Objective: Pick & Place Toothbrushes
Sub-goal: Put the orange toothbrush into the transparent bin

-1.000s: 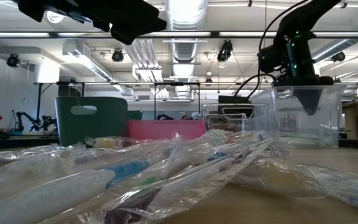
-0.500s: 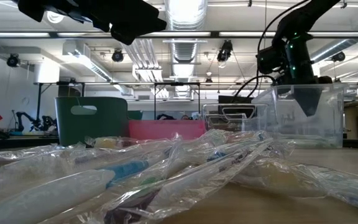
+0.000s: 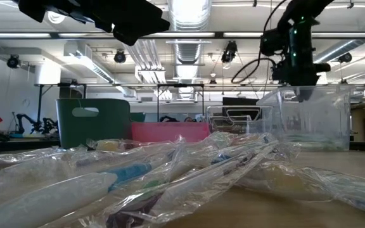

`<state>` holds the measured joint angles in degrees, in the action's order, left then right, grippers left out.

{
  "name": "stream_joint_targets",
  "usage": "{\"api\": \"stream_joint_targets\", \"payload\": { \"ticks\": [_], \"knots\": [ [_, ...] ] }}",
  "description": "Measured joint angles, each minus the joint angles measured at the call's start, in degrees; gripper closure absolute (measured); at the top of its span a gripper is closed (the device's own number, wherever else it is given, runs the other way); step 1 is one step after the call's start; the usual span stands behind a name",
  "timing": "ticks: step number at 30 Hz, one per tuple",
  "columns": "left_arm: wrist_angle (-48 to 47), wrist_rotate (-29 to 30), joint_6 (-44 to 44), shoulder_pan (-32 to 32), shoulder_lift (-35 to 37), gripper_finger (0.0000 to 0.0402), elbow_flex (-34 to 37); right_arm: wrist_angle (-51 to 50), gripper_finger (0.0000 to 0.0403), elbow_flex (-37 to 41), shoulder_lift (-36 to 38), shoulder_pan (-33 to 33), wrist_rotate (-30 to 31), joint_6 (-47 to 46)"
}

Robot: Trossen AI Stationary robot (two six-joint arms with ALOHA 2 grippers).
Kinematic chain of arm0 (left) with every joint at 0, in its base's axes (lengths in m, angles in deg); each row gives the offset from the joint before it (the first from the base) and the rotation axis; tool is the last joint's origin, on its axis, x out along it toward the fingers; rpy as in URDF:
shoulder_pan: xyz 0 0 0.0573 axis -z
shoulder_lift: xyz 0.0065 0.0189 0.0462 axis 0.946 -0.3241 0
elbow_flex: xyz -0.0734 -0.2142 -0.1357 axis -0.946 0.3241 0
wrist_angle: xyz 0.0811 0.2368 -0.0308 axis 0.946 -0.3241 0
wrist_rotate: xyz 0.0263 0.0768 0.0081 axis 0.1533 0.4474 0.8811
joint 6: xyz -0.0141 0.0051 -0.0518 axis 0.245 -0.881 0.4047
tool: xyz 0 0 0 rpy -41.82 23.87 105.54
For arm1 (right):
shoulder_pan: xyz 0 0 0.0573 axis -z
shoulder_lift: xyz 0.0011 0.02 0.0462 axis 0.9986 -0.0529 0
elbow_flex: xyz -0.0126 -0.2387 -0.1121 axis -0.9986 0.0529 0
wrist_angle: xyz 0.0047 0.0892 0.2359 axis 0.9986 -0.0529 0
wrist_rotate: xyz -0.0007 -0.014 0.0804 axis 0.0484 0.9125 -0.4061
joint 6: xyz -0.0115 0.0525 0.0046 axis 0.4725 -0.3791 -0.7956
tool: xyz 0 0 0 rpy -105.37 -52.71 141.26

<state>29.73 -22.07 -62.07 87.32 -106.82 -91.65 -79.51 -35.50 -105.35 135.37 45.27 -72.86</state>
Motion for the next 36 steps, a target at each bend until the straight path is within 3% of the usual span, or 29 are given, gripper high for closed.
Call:
{"api": "stream_joint_targets", "payload": {
  "ticks": [6,10,17,20,36],
  "knots": [
    [-0.03,0.00,0.02,0.00,0.00,0.0207,0.00,-3.84,0.0338,-3.81,2.78,0.00,8.29,-1.66],
    [-0.03,0.00,0.02,0.00,0.00,0.0207,0.00,-3.98,0.0387,-4.03,3.63,0.07,8.47,-2.36],
    [-0.07,0.00,0.02,0.02,0.00,0.0207,0.00,-3.73,0.0394,-3.93,1.00,-0.02,10.98,-7.35],
    [-0.02,0.00,-0.74,0.00,0.00,0.0207,0.00,-2.03,0.0394,-3.88,-0.50,-1.49,11.02,-5.34],
    [-0.01,0.00,-0.79,-0.02,0.00,0.0207,0.00,14.35,0.0394,-4.01,-8.72,-3.65,5.13,-1.29]
  ]
}}
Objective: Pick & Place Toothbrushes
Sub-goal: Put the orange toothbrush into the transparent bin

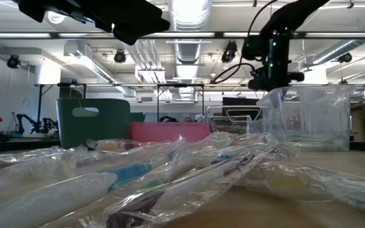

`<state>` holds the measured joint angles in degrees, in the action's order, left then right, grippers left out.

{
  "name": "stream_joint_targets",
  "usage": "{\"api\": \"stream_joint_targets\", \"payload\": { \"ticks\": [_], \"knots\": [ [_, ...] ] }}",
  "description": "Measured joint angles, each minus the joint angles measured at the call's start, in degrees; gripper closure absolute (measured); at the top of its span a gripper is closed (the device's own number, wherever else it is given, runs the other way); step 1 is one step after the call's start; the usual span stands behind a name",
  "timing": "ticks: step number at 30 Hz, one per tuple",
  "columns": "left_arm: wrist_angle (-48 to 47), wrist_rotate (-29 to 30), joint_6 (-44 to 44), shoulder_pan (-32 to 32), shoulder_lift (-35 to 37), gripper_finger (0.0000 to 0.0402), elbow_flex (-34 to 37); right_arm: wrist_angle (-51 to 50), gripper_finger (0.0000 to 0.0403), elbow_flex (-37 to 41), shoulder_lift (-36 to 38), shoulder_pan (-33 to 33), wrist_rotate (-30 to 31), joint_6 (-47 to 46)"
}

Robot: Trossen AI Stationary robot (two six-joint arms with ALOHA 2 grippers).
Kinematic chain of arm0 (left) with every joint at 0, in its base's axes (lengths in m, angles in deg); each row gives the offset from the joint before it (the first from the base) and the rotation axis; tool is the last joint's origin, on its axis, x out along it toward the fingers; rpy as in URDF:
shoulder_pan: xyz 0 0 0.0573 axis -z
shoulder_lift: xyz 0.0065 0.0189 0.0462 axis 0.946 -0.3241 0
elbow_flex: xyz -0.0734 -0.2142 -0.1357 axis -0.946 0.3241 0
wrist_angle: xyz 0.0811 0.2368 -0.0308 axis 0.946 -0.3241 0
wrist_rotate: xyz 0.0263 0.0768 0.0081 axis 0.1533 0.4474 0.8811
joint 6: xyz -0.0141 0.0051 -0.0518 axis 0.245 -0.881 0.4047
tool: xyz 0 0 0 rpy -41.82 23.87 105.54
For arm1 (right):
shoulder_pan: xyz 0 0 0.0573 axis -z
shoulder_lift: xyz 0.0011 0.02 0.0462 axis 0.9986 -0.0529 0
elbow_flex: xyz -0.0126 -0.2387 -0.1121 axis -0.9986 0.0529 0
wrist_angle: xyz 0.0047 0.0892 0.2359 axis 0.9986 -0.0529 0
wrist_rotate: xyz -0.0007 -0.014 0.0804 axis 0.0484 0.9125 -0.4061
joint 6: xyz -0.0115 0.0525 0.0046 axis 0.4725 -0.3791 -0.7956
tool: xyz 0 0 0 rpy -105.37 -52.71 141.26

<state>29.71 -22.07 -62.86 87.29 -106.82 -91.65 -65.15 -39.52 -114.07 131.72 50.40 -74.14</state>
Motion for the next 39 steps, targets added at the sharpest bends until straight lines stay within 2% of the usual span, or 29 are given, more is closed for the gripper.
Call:
{"api": "stream_joint_targets", "payload": {
  "ticks": [8,18,24,31,39],
  "knots": [
    [-0.01,0.00,-0.03,0.00,0.00,0.0207,0.00,6.29,0.0394,0.00,-4.03,-0.01,-1.67,2.28],
    [-0.01,0.00,-0.05,0.00,0.00,0.0207,0.00,8.43,0.0394,0.00,-3.84,0.00,-3.45,3.45],
    [-0.01,0.00,-0.11,0.00,0.00,0.0207,0.00,8.19,0.0394,0.00,0.27,0.02,-3.02,4.52],
    [0.02,0.00,-0.17,0.00,0.00,0.0207,0.00,6.73,0.0394,0.00,8.88,-0.27,-2.99,4.71],
    [2.74,0.00,-0.96,-0.04,0.00,0.0207,0.00,5.21,0.0394,2.32,18.86,-6.52,-2.99,7.29]
  ]
}}
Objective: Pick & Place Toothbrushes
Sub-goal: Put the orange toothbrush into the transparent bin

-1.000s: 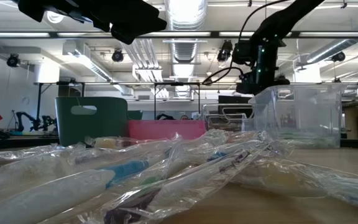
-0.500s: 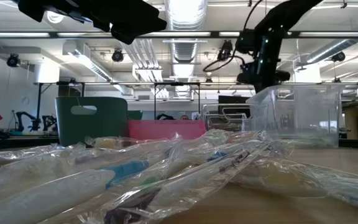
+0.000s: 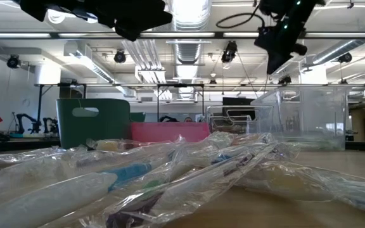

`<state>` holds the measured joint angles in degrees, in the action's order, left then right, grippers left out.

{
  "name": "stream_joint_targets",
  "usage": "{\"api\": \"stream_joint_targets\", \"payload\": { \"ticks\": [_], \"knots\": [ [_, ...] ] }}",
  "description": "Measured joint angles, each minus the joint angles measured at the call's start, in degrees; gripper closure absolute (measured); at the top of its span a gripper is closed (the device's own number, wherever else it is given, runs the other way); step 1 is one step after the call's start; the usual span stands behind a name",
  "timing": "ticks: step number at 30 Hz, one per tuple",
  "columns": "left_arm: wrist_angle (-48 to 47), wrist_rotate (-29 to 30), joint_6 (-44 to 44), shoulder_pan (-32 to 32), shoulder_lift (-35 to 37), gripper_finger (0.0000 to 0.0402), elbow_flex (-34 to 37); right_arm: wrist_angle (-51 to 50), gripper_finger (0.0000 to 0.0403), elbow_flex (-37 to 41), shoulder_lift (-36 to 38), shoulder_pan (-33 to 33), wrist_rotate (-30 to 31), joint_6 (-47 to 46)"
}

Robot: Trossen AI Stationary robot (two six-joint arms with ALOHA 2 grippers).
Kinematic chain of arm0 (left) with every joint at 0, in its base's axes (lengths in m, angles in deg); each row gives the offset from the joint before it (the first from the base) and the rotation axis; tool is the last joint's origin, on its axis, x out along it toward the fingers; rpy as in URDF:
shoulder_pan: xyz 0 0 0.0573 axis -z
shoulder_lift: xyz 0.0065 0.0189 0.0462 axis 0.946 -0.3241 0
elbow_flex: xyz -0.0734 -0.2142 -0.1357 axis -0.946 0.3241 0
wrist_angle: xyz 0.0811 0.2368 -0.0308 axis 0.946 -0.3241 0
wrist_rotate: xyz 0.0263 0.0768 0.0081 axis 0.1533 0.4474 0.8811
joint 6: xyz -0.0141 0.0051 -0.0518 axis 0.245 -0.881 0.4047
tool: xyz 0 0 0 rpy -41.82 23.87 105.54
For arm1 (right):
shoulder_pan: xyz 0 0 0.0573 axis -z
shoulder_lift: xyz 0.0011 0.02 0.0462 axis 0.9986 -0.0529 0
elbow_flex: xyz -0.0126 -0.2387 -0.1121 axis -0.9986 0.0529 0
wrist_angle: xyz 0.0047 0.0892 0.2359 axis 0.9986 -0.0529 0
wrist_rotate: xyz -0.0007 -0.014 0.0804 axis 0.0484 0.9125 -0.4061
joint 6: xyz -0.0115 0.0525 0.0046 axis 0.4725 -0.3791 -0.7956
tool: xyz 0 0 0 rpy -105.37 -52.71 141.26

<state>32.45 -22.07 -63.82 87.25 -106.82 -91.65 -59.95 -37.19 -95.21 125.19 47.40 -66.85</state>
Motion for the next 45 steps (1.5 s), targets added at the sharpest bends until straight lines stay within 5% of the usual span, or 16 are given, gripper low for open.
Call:
{"api": "stream_joint_targets", "payload": {
  "ticks": [13,20,28,45],
  "knots": [
    [-0.49,2.54,6.57,-0.03,0.00,0.0207,-0.28,0.80,0.0394,11.69,14.54,-18.87,0.04,-6.08],
    [-5.81,5.43,10.74,-0.09,0.00,0.0207,-0.26,3.15,0.0394,14.82,15.54,-31.39,0.64,-8.93],
    [-13.76,12.00,17.28,-0.90,-0.04,0.0209,-0.36,5.46,0.0394,13.99,12.92,-43.49,9.04,-9.22],
    [-19.72,12.69,18.90,-2.68,-10.94,0.0210,-1.44,5.71,0.0394,9.89,12.60,-46.52,12.27,-9.51]
  ]
}}
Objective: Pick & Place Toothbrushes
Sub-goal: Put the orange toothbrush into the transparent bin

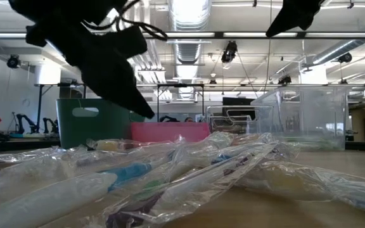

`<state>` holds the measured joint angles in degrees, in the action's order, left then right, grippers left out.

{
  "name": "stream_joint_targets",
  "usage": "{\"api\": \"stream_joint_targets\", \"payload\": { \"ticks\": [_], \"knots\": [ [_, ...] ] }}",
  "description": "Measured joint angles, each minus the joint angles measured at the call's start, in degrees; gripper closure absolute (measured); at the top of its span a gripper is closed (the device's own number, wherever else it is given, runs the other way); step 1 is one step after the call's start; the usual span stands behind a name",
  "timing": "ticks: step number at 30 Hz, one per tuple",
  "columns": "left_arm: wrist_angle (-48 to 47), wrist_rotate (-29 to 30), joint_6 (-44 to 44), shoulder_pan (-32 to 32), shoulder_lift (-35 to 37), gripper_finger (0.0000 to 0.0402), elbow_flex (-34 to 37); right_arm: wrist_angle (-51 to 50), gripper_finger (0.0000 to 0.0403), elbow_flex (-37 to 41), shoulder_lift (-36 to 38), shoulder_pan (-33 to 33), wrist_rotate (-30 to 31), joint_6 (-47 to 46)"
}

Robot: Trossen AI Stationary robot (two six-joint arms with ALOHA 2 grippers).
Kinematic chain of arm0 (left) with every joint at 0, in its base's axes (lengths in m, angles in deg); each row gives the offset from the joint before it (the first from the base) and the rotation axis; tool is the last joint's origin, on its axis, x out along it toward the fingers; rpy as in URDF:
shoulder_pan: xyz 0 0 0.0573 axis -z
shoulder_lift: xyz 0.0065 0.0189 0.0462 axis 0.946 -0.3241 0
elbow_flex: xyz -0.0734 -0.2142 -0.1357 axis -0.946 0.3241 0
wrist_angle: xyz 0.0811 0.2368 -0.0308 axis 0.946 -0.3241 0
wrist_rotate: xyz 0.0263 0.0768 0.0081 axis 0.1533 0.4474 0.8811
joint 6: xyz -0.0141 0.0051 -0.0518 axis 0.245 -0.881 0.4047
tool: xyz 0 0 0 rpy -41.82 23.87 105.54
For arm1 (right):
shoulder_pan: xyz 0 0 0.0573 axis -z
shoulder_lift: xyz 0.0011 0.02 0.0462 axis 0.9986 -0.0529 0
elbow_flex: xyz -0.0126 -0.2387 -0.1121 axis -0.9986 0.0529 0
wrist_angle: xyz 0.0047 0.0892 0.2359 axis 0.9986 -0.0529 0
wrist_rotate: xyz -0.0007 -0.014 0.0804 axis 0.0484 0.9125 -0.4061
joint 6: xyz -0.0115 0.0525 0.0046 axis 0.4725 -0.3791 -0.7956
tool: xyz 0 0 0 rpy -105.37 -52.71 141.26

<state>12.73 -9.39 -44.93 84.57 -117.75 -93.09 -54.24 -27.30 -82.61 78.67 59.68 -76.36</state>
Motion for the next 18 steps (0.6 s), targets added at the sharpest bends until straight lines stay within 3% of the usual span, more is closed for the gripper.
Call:
{"api": "stream_joint_targets", "payload": {
  "ticks": [18],
  "knots": [
    [-17.78,-2.37,1.66,-2.45,-16.99,0.0220,-16.46,0.50,0.0394,0.02,-1.62,0.02,-0.08,1.09]
  ]
}}
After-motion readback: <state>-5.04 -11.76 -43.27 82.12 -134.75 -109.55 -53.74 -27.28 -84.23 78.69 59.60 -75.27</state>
